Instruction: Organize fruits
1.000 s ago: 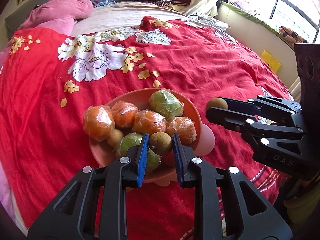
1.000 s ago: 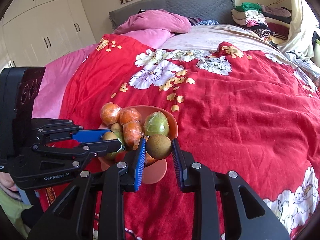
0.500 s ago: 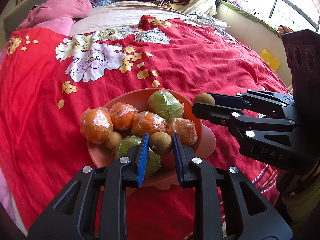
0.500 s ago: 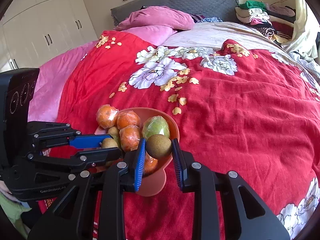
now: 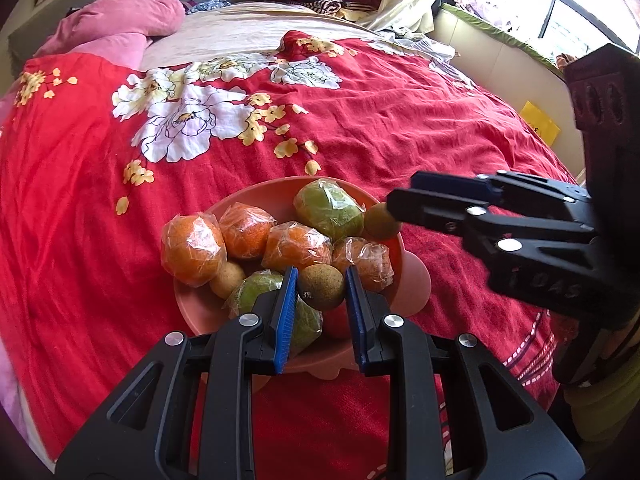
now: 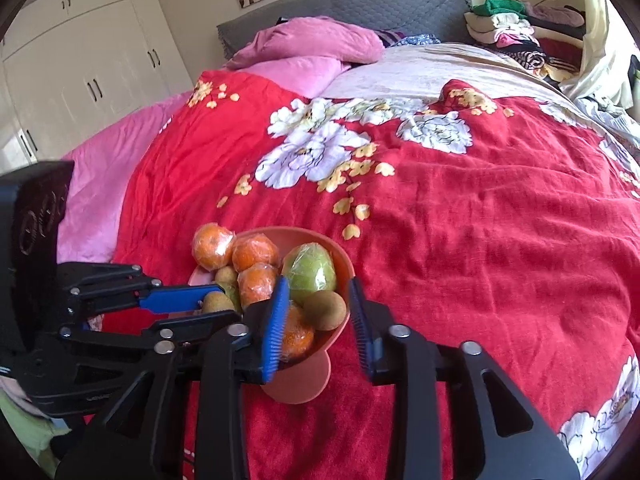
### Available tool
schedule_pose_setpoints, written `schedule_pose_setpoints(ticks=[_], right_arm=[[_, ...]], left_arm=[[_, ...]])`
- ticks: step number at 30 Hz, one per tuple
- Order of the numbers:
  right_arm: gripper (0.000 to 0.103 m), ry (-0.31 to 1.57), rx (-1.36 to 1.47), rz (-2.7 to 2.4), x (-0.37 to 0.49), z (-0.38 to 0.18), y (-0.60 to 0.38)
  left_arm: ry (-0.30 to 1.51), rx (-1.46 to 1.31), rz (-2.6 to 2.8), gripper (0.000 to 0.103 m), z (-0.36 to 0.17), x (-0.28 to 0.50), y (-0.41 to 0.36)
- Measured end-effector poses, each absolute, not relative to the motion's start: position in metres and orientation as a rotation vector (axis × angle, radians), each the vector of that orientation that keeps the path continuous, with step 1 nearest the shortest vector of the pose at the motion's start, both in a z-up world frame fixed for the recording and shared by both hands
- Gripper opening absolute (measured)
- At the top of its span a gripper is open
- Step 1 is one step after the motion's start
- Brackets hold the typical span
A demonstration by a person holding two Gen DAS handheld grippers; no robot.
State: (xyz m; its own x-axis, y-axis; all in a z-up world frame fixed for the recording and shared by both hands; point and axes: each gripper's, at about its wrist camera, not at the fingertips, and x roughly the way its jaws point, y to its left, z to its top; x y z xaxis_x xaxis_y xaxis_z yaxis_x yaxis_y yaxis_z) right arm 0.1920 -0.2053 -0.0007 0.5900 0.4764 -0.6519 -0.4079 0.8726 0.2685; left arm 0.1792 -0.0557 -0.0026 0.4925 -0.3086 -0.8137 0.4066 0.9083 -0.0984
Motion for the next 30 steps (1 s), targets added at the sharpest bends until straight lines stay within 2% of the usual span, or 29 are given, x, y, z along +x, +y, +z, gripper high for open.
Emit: schedule_pose_setpoints(ticks=[3,5,6,12,17,19,20,23,30], right_arm=[[0.042,0.764,0.111,0.497,0.181,0.007,-0.214],[0.05,0.752,0.114,0.483,0.172,0.011,-0.218],[0.052,0.746,0.112,0.477,0.165,0.014,-0.22],[0.074,0.711,0.105,0.446,0.123,0.026,-0.23],[0.088,0.702,0.077,0.436,0.085,0.026,-0.229],[0.094,0.71,0.046,0.425,0.073,0.023,-0.224],[0.094,0.71,0.029,0.424,0.069,0.021,-0.22],[0.097,0.729,0.001,0.42,0.054,0.013,-0.213],[0.098,0.744,-0.02,0.387,0.037,0.003,-0.209]], left_arm=[[0.96,0.111,-0.433,0.02,-0.002,0.178,-0.055],[0.956,0.096,-0.431,0.033,0.0,0.176,-0.054],[0.954,0.093,-0.427,0.036,0.001,0.173,-0.054],[0.915,0.069,-0.399,0.046,0.013,0.15,-0.046],[0.878,0.041,-0.34,0.073,0.022,0.123,-0.032],[0.875,0.031,-0.314,0.079,0.024,0.11,-0.027],[0.875,0.016,-0.301,0.085,0.024,0.104,-0.025],[0.873,-0.01,-0.266,0.093,0.021,0.086,-0.019],[0.893,-0.031,-0.209,0.093,0.004,0.052,-0.015]])
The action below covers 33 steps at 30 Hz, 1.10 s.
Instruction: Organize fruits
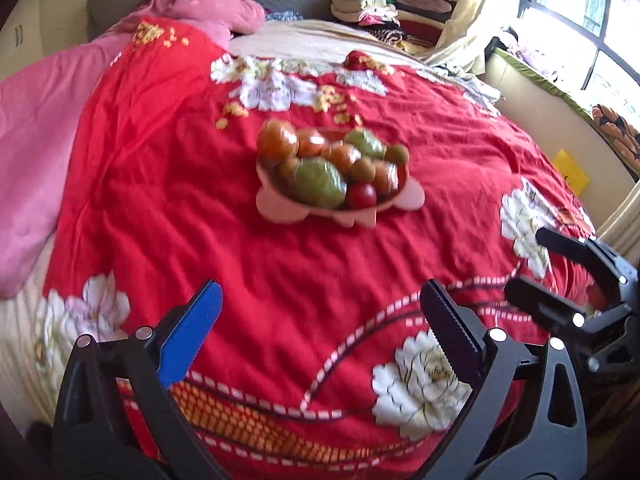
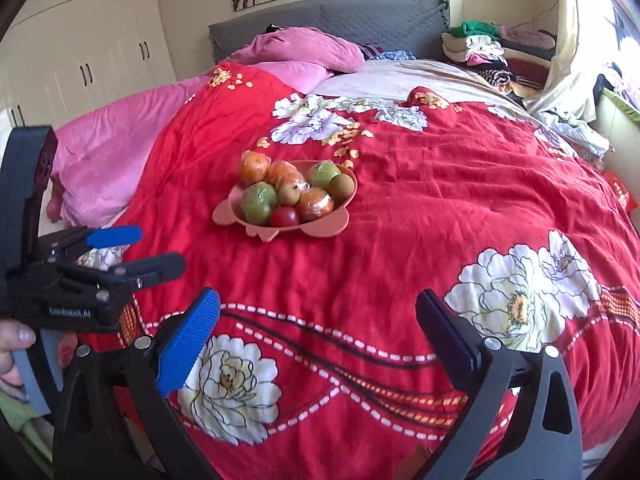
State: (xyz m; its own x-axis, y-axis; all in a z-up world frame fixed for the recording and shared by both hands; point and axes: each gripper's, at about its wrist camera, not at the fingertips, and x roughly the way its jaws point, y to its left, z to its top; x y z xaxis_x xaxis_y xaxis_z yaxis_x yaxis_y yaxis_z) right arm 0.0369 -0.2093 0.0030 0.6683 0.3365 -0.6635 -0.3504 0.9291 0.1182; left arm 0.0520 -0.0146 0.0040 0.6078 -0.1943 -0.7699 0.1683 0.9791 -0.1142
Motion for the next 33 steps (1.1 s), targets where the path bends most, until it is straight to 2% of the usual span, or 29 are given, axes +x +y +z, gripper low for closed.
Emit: schedule_pose_setpoints(ticks=[33], right_arm=[[0.098,0.748,-0.006,0.355,0.028,0.005,-0.215]], left_arm=[[0.887,-0.049,-0.154,0.093,0.002,0.036,-0.014]])
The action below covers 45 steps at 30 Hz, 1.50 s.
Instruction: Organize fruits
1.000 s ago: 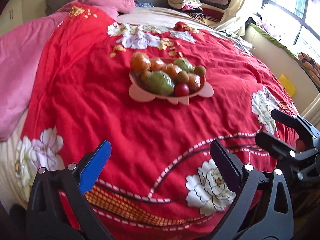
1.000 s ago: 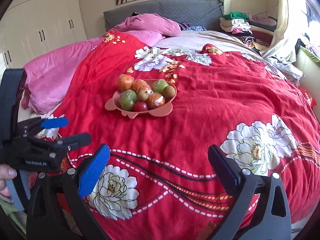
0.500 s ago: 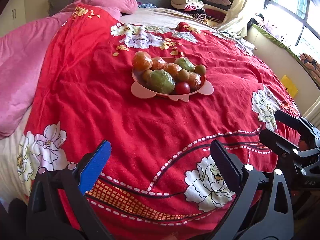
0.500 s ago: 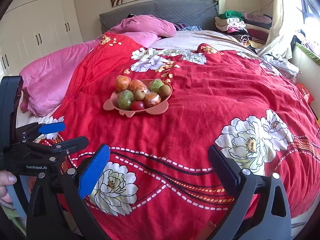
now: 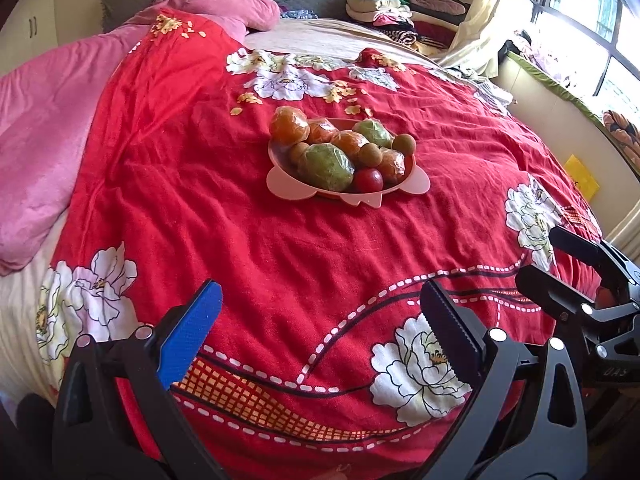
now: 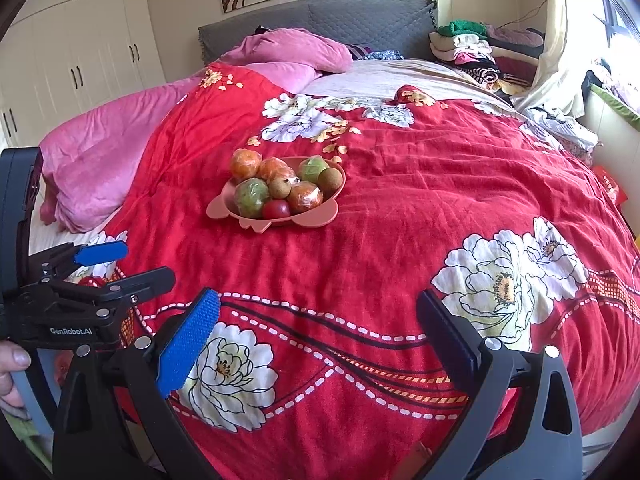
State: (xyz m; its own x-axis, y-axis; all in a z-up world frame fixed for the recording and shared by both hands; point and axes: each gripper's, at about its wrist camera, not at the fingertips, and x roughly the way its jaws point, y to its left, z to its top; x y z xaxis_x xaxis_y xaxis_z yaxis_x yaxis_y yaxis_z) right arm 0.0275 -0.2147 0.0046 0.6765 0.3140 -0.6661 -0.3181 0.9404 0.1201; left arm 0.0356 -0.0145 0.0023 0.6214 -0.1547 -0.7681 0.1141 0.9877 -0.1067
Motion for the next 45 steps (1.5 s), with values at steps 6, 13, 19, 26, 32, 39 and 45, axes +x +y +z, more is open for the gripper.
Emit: schedule_pose_setpoints(ticks=[6,13,19,26,32,39,45], right_arm=[[0.098,0.75,-0.004,0.351,0.0277,0.0026,-0.2157],[0.098,0.749,-0.007,0.347,0.0276,0.0022,-0.2149],[0.098,0.748,-0.013,0.347,0.028,0.0018,-0.2141],[0.098,0.754,-0.017,0.34,0.0287,0.0008,-0.2134],[0.098,0.752,-0.018,0.341,0.0292,0.0005,-0.2139],[0.098,0.752,-0.02,0.34,0.0288,0.0008,-0.2138],[0.098,0.75,-0.02,0.338,0.0295,0.0013,-0.2137]], left_arm=[[0.885,-0.061,-0.159,0.093,0.0032,0.0357,-0.013],[0.885,-0.057,-0.154,0.093,0.0036,0.0347,-0.0131],[0.876,-0.042,-0.134,0.093,0.0048,0.0338,-0.0149],[0.876,-0.022,-0.121,0.093,0.005,0.0344,-0.0149],[0.88,-0.017,-0.121,0.093,0.0046,0.0335,-0.0157],[0.88,-0.012,-0.116,0.093,0.0047,0.0328,-0.0153],[0.882,-0.01,-0.12,0.093,0.005,0.0327,-0.0155]])
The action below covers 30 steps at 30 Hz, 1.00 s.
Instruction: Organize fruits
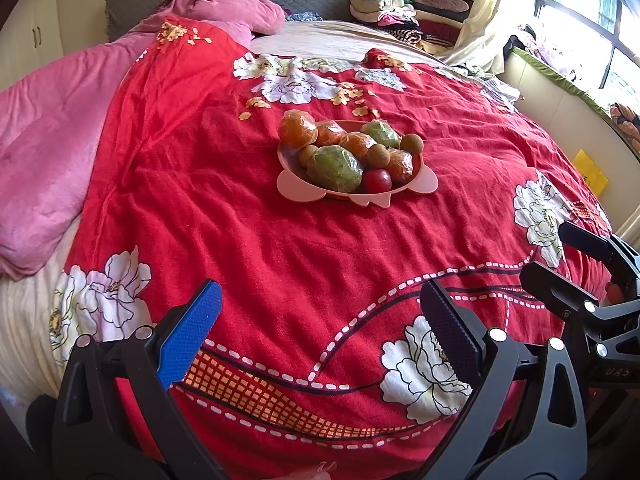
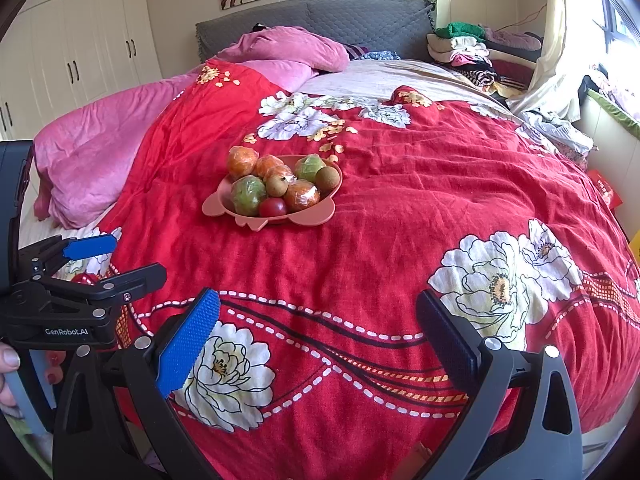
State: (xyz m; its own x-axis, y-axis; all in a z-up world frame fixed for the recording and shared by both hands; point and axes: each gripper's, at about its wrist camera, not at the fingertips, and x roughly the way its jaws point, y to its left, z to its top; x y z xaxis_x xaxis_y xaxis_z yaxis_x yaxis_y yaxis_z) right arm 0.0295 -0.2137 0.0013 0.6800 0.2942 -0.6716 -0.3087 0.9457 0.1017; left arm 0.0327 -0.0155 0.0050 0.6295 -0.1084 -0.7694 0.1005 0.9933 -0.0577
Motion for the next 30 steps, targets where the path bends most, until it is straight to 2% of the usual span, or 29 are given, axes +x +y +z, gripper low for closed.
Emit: schedule_pose_setpoints(ticks=[22,26,30], right_arm=[[0.098,0.758,-0.013,0.322,0.035,-0.003,-0.221],[0.098,0.755,-0.007,0.29,0.051,-0.005,-0.233],[0.098,0.74,-0.031,0.183,0.09,-0.003,-0.269]], left_arm=[[0.879,-0.058,-0.144,0.093,0.007,0.035,-0.009],[0.85,-0.151,-0.109,0.093,0.013,0.049,0.014],[0.855,-0.122,0.04,0.093,0.008,0.095,0.062]])
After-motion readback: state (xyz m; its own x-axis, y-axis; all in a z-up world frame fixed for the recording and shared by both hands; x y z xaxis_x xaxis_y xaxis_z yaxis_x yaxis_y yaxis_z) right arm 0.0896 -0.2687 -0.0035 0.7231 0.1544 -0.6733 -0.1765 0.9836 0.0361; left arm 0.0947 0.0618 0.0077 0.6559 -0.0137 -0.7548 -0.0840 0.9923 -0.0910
